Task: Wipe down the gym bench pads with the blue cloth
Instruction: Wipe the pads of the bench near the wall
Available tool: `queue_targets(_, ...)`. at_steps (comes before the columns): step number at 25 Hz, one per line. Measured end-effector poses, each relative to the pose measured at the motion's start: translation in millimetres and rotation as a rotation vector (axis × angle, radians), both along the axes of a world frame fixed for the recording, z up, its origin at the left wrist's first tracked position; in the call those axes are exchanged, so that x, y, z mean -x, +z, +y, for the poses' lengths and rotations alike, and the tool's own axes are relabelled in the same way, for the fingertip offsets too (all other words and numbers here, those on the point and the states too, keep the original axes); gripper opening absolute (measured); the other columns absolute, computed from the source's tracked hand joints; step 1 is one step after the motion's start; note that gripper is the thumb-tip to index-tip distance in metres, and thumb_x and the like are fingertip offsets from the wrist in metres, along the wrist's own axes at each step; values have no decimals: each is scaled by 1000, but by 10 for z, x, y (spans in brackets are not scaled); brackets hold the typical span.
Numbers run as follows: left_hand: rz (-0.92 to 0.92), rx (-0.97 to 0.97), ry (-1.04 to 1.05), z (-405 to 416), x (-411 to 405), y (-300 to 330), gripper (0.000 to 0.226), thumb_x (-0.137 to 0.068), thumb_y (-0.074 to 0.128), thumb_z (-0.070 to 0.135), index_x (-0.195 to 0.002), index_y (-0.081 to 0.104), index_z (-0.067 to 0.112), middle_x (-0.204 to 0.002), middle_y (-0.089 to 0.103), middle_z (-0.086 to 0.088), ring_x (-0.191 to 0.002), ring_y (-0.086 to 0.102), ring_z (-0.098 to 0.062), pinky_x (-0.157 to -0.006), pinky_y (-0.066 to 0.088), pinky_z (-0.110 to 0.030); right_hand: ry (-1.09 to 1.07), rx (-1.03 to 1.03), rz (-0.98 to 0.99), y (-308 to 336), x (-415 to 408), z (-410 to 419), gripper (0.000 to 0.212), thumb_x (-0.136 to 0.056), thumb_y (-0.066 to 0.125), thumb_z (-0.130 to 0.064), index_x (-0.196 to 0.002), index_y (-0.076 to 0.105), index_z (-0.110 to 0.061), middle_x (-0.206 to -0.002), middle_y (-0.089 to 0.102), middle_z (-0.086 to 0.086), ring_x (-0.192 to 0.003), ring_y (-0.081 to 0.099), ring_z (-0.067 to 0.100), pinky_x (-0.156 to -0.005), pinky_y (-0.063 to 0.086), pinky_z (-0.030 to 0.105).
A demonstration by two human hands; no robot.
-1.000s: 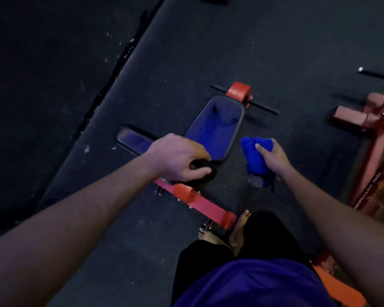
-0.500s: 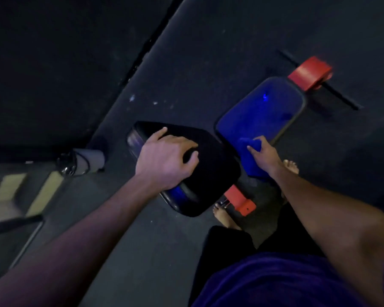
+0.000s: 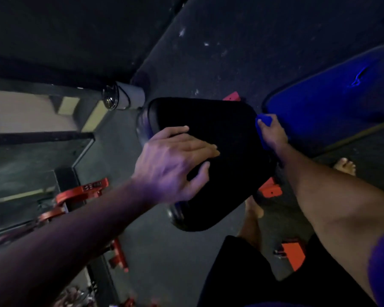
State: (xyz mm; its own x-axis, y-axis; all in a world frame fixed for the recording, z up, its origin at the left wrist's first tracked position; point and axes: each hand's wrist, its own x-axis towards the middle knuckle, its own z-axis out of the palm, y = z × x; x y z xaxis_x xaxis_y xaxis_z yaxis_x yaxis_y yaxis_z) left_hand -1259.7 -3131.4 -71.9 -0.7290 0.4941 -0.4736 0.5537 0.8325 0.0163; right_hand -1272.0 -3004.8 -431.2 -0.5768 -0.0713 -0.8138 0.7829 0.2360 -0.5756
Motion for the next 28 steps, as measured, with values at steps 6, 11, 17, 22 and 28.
queue_targets(6,7,1,-5,55,-4,8,35,-97,50,33,-117,77,26,-123,73,13,-109,71,-7,-108,46,-41,237,-67,118,-136,-47,131,39,-100,49,-38,-135,48,-21,-127,60,26,-116,56,45,-96,43,42)
queue_targets(11,18,-11,-6,53,-6,12,36,-97,47,33,-116,78,26,-123,73,14,-106,72,-8,-107,46,-39,524,-143,86,-250,-224,445,32,-98,53,-25,-126,56,-9,-130,58,27,-118,55,46,-96,44,45)
queue_targets(17,6,19,-21,31,14,7,40,-97,44,33,-116,78,24,-121,74,10,-106,72,-10,-108,47,-42,280,-70,165,-103,745,-84,36,-98,50,-38,-131,52,-22,-130,59,17,-119,55,39,-99,43,45)
queue_targets(22,-7,19,-12,26,17,2,39,-97,45,33,-118,77,25,-123,74,9,-108,71,-10,-109,46,-43,390,-30,32,-328,409,140,53,-98,48,-51,-139,47,-19,-144,50,20,-128,50,40,-104,38,38)
queue_targets(28,-5,-5,-21,19,12,-10,38,-97,46,33,-118,77,25,-124,73,11,-109,71,-10,-109,45,-43,412,-58,12,-330,-268,438,40,-98,54,-34,-130,56,-10,-134,58,23,-121,55,41,-94,41,34)
